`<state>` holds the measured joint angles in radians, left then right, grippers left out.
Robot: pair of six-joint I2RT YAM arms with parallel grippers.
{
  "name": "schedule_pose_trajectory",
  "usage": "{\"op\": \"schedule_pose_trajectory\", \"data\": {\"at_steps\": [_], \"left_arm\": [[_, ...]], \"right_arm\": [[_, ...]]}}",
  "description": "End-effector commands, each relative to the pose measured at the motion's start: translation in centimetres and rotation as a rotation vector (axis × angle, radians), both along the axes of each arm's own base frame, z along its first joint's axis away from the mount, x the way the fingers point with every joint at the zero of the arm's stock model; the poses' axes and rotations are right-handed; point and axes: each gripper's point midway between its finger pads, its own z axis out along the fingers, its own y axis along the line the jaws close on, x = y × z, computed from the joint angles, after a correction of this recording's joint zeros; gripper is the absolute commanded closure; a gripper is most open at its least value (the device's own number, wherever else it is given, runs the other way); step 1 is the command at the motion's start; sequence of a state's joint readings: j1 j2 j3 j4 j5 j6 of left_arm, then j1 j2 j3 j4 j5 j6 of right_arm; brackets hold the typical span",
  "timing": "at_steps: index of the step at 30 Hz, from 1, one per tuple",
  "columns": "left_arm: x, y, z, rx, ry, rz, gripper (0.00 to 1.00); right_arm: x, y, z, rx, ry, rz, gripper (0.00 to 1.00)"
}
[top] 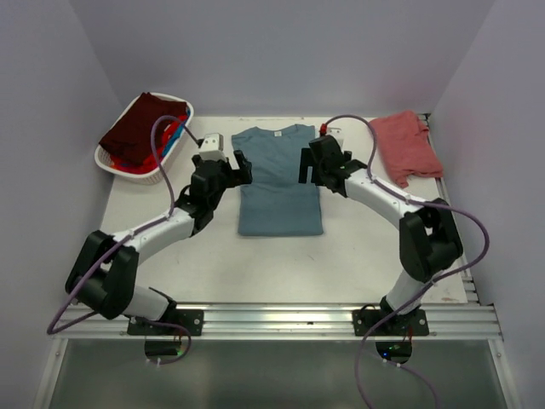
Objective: Fold and stack the t-shirts
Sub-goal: Fold the tshirt
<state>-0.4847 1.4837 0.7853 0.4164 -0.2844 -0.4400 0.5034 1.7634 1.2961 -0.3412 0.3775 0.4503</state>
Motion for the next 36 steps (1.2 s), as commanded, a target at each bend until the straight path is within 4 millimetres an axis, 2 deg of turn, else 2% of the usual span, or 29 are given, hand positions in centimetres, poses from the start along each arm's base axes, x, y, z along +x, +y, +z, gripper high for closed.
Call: {"op": "schedule_pose_trajectory", "data": {"at_steps": [1, 2, 3, 4, 5, 6, 8, 9, 11, 13, 15, 22, 27, 30, 32, 33, 35, 36], "left_arm": [[-2.4, 0.6, 1.3, -0.010, 0.006, -0.034, 0.00], [-3.0, 0.7, 0.6, -0.011, 0.031, -0.035, 0.00], [-3.9, 0.6, 0.1, -0.031, 0.056, -0.053, 0.00], [-5.0, 0.8, -1.6, -0.026, 0.097, -0.067, 0.00], [-5.9, 0.2, -2.3, -0.046, 0.120, -0.113, 0.00], [-7.2, 0.3, -3.8, -0.054, 0.160, -0.129, 0.00], [-8.8, -0.4, -5.2, -0.078, 0.208, -0.183, 0.00], [-9.9, -0.2, -6.8, -0.074, 0.248, -0.199, 0.00], [-11.0, -0.2, -8.1, -0.072, 0.287, -0.217, 0.00], [-12.2, -0.1, -9.6, -0.078, 0.319, -0.237, 0.00], [-12.7, -0.6, -9.8, -0.103, 0.328, -0.270, 0.00], [-13.6, -1.9, -11.1, -0.147, 0.391, -0.335, 0.00], [-13.6, -1.6, -13.4, -0.170, 0.464, -0.323, 0.00], [-13.5, -1.3, -14.5, -0.190, 0.499, -0.315, 0.00], [-13.6, -1.2, -14.8, -0.205, 0.515, -0.319, 0.01], [-13.5, -1.2, -14.7, -0.208, 0.516, -0.322, 0.06], [-13.9, -1.4, -14.7, -0.209, 0.533, -0.336, 0.13], [-13.9, -1.4, -14.5, -0.211, 0.536, -0.340, 0.20]], "right_arm": [[-1.9, -1.2, 3.3, 0.023, -0.056, -0.014, 0.01], [-2.6, -1.5, 3.8, 0.041, -0.058, -0.017, 0.01], [-3.7, -2.0, 2.5, 0.032, -0.027, -0.018, 0.01], [-4.4, -2.0, 2.4, 0.046, -0.017, -0.014, 0.01], [-5.1, -1.8, 2.8, 0.090, -0.021, -0.010, 0.01], [-6.7, -1.3, 1.3, 0.123, 0.027, 0.030, 0.01], [-8.6, -1.0, 0.6, 0.177, 0.054, 0.054, 0.01], [-9.7, -0.1, 0.2, 0.230, 0.084, 0.096, 0.01], [-10.7, 0.2, -0.5, 0.268, 0.100, 0.114, 0.01], [-12.0, 0.1, -2.1, 0.291, 0.147, 0.120, 0.01], [-12.4, -0.2, -3.3, 0.321, 0.170, 0.114, 0.02], [-13.2, 1.4, -5.5, 0.491, 0.241, 0.134, 0.13], [-13.1, 1.4, -7.0, 0.549, 0.275, 0.118, 0.30], [-13.1, 1.4, -7.6, 0.561, 0.293, 0.110, 0.35], [-13.3, 1.4, -7.6, 0.565, 0.298, 0.104, 0.45], [-13.5, 1.2, -7.7, 0.553, 0.305, 0.094, 0.52], [-13.5, 0.8, -7.6, 0.540, 0.300, 0.083, 0.56], [-13.5, 0.6, -7.2, 0.536, 0.287, 0.082, 0.58]]}}
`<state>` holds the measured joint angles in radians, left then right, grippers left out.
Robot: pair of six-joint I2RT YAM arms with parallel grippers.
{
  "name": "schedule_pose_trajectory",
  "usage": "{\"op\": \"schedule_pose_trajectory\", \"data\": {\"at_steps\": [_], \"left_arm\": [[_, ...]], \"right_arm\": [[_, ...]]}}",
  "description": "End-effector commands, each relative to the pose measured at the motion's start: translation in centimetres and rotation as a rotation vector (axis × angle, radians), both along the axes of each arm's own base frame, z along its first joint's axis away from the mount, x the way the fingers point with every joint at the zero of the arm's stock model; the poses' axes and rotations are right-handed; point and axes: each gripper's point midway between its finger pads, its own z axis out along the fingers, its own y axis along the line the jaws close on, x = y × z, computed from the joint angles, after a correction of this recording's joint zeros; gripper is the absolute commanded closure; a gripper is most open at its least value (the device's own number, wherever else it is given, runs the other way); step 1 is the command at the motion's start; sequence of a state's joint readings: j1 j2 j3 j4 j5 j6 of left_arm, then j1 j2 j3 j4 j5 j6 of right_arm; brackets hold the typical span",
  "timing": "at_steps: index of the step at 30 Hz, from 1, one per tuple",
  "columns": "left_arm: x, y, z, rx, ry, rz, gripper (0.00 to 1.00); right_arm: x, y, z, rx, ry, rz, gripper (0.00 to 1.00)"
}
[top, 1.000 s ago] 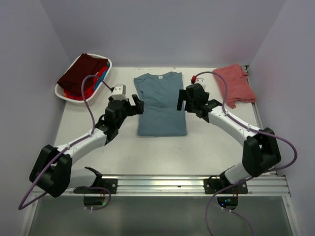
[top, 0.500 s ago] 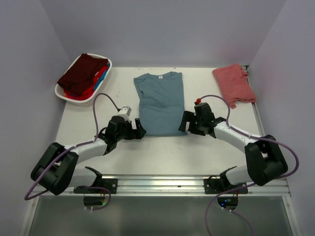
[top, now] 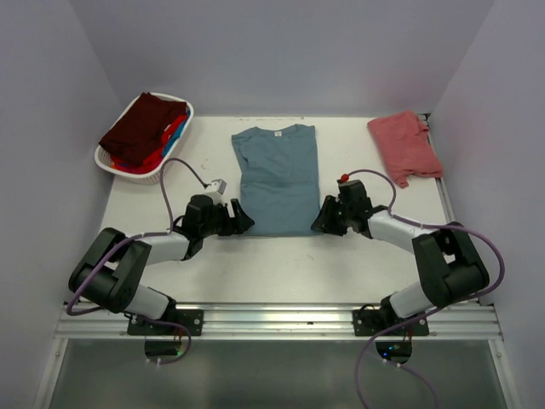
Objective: Fold and stack the t-shirts
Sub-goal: Fold the tshirt
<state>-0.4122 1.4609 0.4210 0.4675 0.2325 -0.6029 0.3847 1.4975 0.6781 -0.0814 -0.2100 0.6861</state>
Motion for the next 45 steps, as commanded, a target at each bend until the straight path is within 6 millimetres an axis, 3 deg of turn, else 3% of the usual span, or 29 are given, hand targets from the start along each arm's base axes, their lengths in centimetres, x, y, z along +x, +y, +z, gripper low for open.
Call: {"op": "schedule_pose_trajectory", "data": {"at_steps": [1, 3, 9, 14, 18, 25, 28, 29, 30, 36, 41, 42, 44, 45], "left_arm": [[-2.3, 0.2, -2.2, 0.012, 0.133, -0.035, 0.25], [-2.7, 0.2, -2.2, 0.022, 0.153, -0.049, 0.36], [-4.6, 0.6, -3.0, 0.056, 0.243, -0.086, 0.51], [-5.2, 1.8, -3.7, 0.111, 0.254, -0.053, 0.56], [-5.3, 1.5, -4.6, 0.091, 0.272, -0.060, 0.64], [-4.9, 1.0, -6.0, 0.059, 0.273, -0.050, 0.66], [-4.8, 0.9, -6.1, 0.058, 0.271, -0.054, 0.85], [-4.8, 0.9, -6.0, 0.059, 0.268, -0.056, 1.00], [-4.9, 1.0, -6.0, 0.064, 0.270, -0.056, 1.00], [-6.1, 1.1, -4.0, 0.039, 0.245, -0.074, 1.00], [-8.2, 1.0, 0.2, -0.016, 0.204, -0.096, 1.00], [-8.2, 0.9, 2.2, -0.039, 0.143, -0.090, 1.00], [-9.7, 0.9, 3.5, -0.042, 0.166, -0.091, 1.00], [-9.9, 0.8, 4.4, -0.052, 0.151, -0.088, 1.00]], "right_arm": [[0.1, -0.3, 1.0, 0.003, -0.032, -0.015, 0.63], [0.1, -0.6, 1.2, -0.010, -0.038, -0.019, 0.64], [-0.2, -1.0, 1.1, -0.031, -0.035, -0.021, 0.70], [-0.4, -1.4, 0.7, -0.049, -0.032, -0.023, 0.81], [-0.4, -1.0, -0.2, -0.036, -0.015, -0.015, 1.00], [-0.5, -1.1, -1.0, -0.043, -0.006, -0.013, 1.00], [-0.7, -1.3, -1.0, -0.056, -0.005, -0.009, 1.00], [-0.7, -1.3, -1.0, -0.058, -0.008, -0.007, 1.00], [-0.8, -1.4, -0.6, -0.057, -0.014, -0.006, 1.00], [-1.9, -2.1, 2.2, -0.066, -0.059, 0.015, 1.00], [-4.0, -2.0, 7.2, -0.024, -0.150, 0.077, 1.00], [-5.1, -2.4, 7.6, -0.036, -0.139, 0.091, 1.00], [-6.1, -2.3, 10.3, -0.010, -0.203, 0.112, 1.00], [-7.1, -2.4, 10.7, -0.012, -0.189, 0.125, 1.00]]}}
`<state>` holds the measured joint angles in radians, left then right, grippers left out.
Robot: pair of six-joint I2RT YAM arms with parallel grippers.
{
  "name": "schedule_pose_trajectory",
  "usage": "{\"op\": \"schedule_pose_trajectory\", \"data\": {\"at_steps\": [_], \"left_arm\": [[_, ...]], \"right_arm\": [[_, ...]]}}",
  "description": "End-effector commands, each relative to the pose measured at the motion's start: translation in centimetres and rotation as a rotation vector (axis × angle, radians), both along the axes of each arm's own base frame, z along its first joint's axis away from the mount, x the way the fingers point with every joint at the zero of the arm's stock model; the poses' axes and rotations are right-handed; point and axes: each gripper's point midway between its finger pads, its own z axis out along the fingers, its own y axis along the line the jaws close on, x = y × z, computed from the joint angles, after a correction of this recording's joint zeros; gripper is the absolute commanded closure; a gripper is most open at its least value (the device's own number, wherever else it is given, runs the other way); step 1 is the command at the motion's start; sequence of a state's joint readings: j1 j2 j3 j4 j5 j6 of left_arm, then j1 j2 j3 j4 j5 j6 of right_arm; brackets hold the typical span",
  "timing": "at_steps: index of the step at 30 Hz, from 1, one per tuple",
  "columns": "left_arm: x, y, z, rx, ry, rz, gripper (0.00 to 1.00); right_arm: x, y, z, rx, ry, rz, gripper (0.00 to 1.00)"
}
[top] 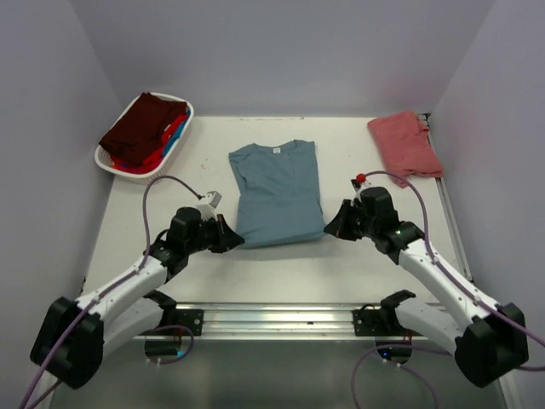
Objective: Fold and stack the t-shirts
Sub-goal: Fold the tshirt
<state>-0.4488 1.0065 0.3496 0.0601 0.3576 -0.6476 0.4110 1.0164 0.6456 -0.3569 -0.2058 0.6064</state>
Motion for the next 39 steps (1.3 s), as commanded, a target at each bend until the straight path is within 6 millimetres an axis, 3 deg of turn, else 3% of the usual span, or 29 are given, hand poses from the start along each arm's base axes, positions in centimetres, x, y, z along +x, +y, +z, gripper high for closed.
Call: {"op": "schedule_pose_trajectory", "data": {"at_steps": [1, 3, 9, 12, 14, 18, 20, 21, 22, 23, 24, 25, 26, 27, 30, 32, 33, 39], "left_arm": [[-2.5, 0.8, 2.3, 0.011, 0.041, 0.038, 1.00], [-3.3, 0.5, 4.8, -0.022, 0.011, 0.047, 1.00], [-5.0, -0.4, 8.6, -0.068, -0.008, 0.030, 1.00], [-4.1, 0.4, 10.4, -0.063, -0.078, 0.079, 1.00], [-3.0, 1.0, 11.0, -0.026, -0.134, 0.112, 1.00], [0.5, 0.4, 10.9, 0.049, -0.238, 0.132, 1.00], [2.2, 0.3, 10.7, 0.078, -0.268, 0.161, 1.00], [3.2, 0.1, 9.8, 0.109, -0.264, 0.166, 1.00], [4.6, -0.3, 10.5, 0.103, -0.319, 0.175, 1.00], [5.4, -0.4, 10.3, 0.110, -0.331, 0.184, 1.00], [6.8, -1.3, 10.4, 0.092, -0.364, 0.168, 1.00], [8.1, -0.7, 10.3, 0.092, -0.370, 0.192, 1.00], [8.9, -0.7, 10.2, 0.089, -0.374, 0.197, 1.00], [10.6, -0.5, 9.9, 0.083, -0.380, 0.201, 1.00], [13.4, -0.3, 9.4, 0.104, -0.394, 0.218, 1.00], [14.8, -0.3, 9.1, 0.109, -0.395, 0.223, 1.00], [15.7, -0.7, 8.8, 0.103, -0.387, 0.208, 1.00], [20.1, -1.5, 8.0, 0.095, -0.387, 0.193, 1.00]], "right_arm": [[-2.8, -0.8, 2.9, -0.029, -0.016, 0.055, 1.00], [-4.3, -0.6, 5.0, -0.003, -0.042, 0.079, 1.00], [-6.2, -1.2, 8.6, 0.018, -0.105, 0.082, 1.00], [-5.3, -1.7, 9.4, -0.003, -0.149, 0.051, 1.00], [-4.2, -1.9, 8.7, -0.035, -0.155, 0.030, 1.00], [0.0, -1.4, 7.7, -0.107, -0.209, -0.002, 1.00], [2.0, -1.1, 6.2, -0.153, -0.200, -0.005, 1.00], [3.7, -1.3, 6.4, -0.174, -0.237, -0.042, 1.00], [4.8, -1.2, 6.6, -0.184, -0.251, -0.054, 1.00], [6.0, -1.0, 5.0, -0.217, -0.221, -0.056, 1.00], [7.3, -0.9, 5.3, -0.214, -0.240, -0.075, 1.00], [8.6, -0.9, 5.5, -0.218, -0.247, -0.098, 1.00], [9.6, -0.9, 4.5, -0.232, -0.227, -0.112, 1.00], [10.9, -0.7, 5.2, -0.230, -0.251, -0.135, 1.00], [13.2, -0.5, 4.5, -0.244, -0.254, -0.160, 1.00], [14.7, -0.5, 5.2, -0.251, -0.270, -0.177, 1.00], [15.3, -0.5, 4.4, -0.263, -0.253, -0.181, 1.00], [18.4, -0.8, 5.2, -0.277, -0.272, -0.208, 1.00]]}}
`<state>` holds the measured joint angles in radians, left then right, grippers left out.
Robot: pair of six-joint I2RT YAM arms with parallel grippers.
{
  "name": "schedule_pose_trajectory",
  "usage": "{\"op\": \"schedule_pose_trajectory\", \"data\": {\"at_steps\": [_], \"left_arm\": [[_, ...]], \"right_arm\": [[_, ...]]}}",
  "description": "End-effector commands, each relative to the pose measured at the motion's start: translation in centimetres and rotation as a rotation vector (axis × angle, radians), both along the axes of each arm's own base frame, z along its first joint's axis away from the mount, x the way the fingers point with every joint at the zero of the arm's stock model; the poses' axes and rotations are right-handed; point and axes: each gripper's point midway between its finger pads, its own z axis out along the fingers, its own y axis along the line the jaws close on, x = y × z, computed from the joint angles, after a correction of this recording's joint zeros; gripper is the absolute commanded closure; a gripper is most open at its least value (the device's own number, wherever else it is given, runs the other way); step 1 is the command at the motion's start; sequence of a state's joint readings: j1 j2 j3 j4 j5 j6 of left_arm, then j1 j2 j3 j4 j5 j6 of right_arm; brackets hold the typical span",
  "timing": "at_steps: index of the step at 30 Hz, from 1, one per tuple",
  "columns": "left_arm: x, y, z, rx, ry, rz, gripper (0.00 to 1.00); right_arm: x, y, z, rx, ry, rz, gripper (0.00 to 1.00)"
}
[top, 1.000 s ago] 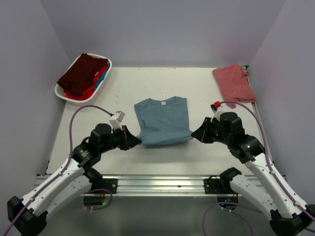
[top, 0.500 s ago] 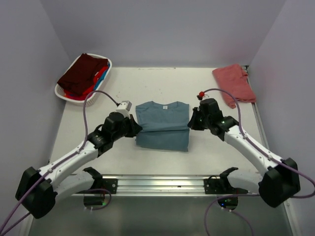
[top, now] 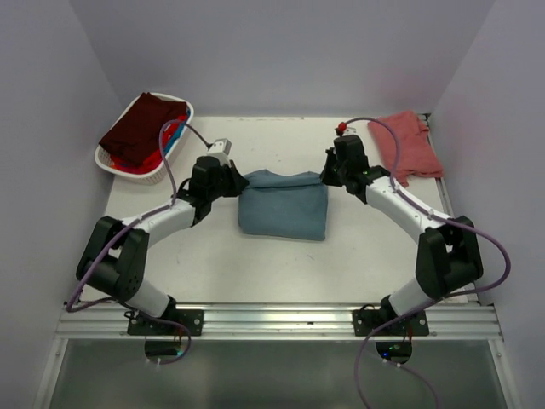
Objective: Fold and stack the t-shirts
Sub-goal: Fold the tshirt
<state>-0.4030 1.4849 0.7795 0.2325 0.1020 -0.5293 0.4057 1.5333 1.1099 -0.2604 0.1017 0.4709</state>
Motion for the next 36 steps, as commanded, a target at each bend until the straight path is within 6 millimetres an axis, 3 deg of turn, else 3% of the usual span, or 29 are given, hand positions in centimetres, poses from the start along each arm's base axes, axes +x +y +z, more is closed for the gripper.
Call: {"op": "schedule_pose_trajectory", "data": {"at_steps": [1, 5, 6, 7, 8, 9, 10, 12, 14, 18, 20, 21, 26, 27, 29, 30, 31, 36], "left_arm": [[4.6, -1.2, 3.7, -0.035, -0.150, -0.036, 1.00], [8.7, -2.0, 3.7, -0.042, -0.165, -0.066, 1.00], [10.9, -1.8, 3.6, -0.030, -0.181, -0.063, 0.91], [12.2, -1.4, 3.2, -0.009, -0.166, -0.034, 0.47], [13.5, -1.0, 1.0, 0.023, -0.117, -0.006, 0.12], [15.6, 0.0, 2.4, 0.050, -0.147, 0.040, 0.00], [16.5, 0.4, 2.3, 0.058, -0.149, 0.055, 0.00], [17.5, 1.2, 3.1, 0.042, -0.169, 0.062, 0.00], [17.2, 1.6, 4.0, 0.034, -0.185, 0.057, 0.00], [14.7, 1.5, 4.7, 0.020, -0.192, 0.014, 0.00], [13.6, 1.1, 5.1, 0.001, -0.192, -0.018, 0.00], [12.4, 0.6, 4.3, -0.021, -0.162, -0.054, 0.00], [8.0, -3.5, 4.9, -0.061, -0.151, -0.253, 0.00], [6.6, -5.4, 4.9, -0.086, -0.138, -0.331, 0.02], [4.7, -7.6, 4.8, -0.161, -0.107, -0.437, 0.20], [4.3, -7.9, 4.5, -0.185, -0.085, -0.451, 0.70], [4.1, -8.2, 4.2, -0.206, -0.061, -0.458, 0.99], [3.8, -9.1, 0.8, -0.194, 0.045, -0.410, 1.00]], "right_arm": [[4.1, -1.0, 2.5, -0.025, -0.108, -0.062, 1.00], [7.3, -2.0, 1.1, -0.065, -0.087, -0.138, 1.00], [8.7, -2.3, 2.1, -0.078, -0.120, -0.178, 0.95], [9.9, -2.2, 1.6, -0.091, -0.123, -0.190, 0.72], [10.8, -2.1, -1.8, -0.144, -0.058, -0.183, 0.41], [13.2, -2.0, -0.3, -0.154, -0.091, -0.209, 0.23], [13.9, -2.2, -2.7, -0.195, -0.046, -0.215, 0.01], [14.6, -2.2, -2.4, -0.193, -0.061, -0.226, 0.01], [13.8, -2.5, -1.8, -0.186, -0.086, -0.235, 0.01], [10.7, -3.2, 0.3, -0.142, -0.141, -0.222, 0.01], [9.2, -3.2, 0.0, -0.128, -0.110, -0.197, 0.01], [8.2, -3.3, 0.1, -0.120, -0.100, -0.189, 0.01], [5.1, -1.4, -1.7, 0.045, 0.007, -0.087, 0.01], [4.3, -1.5, -2.7, 0.055, 0.034, -0.080, 0.01], [3.6, -0.8, -2.8, 0.097, 0.036, -0.051, 0.01], [2.8, -1.1, -4.0, 0.093, 0.057, -0.054, 0.01], [2.5, -1.0, -4.4, 0.109, 0.071, -0.048, 0.01], [1.1, -1.3, -7.9, 0.211, 0.158, -0.040, 0.01]]}}
